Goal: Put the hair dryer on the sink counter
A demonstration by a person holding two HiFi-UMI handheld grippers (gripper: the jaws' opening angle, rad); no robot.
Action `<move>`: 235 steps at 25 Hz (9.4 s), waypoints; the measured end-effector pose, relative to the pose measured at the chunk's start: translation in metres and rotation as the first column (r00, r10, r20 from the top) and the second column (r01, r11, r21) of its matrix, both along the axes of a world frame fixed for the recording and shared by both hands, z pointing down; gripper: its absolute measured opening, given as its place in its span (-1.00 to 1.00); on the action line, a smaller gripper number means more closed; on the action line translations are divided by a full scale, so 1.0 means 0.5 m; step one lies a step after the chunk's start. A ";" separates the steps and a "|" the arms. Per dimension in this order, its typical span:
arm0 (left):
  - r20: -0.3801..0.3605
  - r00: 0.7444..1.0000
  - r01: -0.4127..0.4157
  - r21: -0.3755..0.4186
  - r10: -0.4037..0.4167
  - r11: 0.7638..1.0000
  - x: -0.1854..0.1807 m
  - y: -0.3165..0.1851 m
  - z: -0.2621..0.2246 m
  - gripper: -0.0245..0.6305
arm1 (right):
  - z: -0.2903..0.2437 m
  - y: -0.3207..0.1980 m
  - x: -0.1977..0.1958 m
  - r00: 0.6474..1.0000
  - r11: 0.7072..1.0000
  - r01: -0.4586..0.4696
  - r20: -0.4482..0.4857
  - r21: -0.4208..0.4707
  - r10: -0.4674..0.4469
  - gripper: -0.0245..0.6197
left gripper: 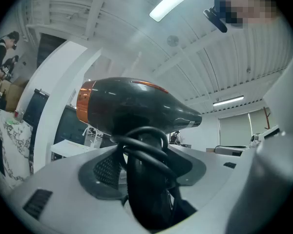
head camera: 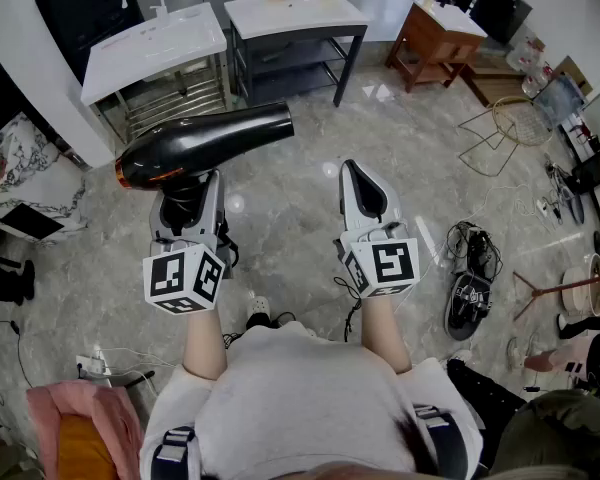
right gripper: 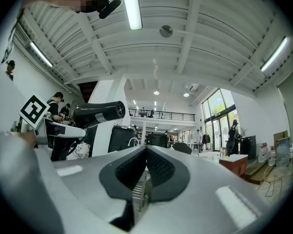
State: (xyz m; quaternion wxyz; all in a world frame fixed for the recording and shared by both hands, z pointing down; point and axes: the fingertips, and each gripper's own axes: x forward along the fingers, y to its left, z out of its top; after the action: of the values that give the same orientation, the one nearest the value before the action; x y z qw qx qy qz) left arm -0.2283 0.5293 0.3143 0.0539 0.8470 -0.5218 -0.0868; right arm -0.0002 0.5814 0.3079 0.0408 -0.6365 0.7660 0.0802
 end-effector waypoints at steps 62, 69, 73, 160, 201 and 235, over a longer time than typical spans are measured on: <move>-0.019 1.000 0.009 0.066 -0.008 0.998 0.126 -0.645 -0.042 -0.10 | -0.044 -0.669 0.140 0.998 0.997 0.045 0.046 0.069 -0.048 -0.89; -0.018 1.000 0.025 0.074 -0.023 0.997 0.178 -0.699 -0.039 -0.10 | -0.026 -0.742 0.200 0.995 0.995 0.065 0.071 0.074 -0.070 -0.89; 0.006 0.999 0.038 0.056 -0.039 0.998 0.186 -0.739 -0.027 -0.10 | -0.009 -0.783 0.204 0.993 0.995 0.079 0.085 0.061 -0.084 -0.89; 0.003 0.996 0.083 -0.329 -0.087 0.941 0.402 -2.085 0.218 -0.10 | 0.071 -2.153 0.359 0.962 0.966 0.256 0.105 -0.036 -0.251 -0.89; 0.178 0.972 0.234 -0.737 -0.152 0.635 0.427 -2.319 0.659 -0.11 | 0.234 -2.279 0.437 0.963 0.939 0.262 0.130 -0.222 -0.237 -0.89; 0.230 0.967 0.251 -0.763 -0.114 0.596 0.421 -2.321 0.692 0.00 | 0.254 -2.277 0.411 0.953 0.927 0.291 0.153 -0.237 -0.260 -0.89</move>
State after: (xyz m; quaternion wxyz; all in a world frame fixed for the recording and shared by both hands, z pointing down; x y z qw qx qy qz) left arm -0.0180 -0.6313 0.6601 0.3686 0.6834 -0.5933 0.2122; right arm 0.2054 -0.5570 0.4348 0.0143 -0.5259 0.8480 -0.0643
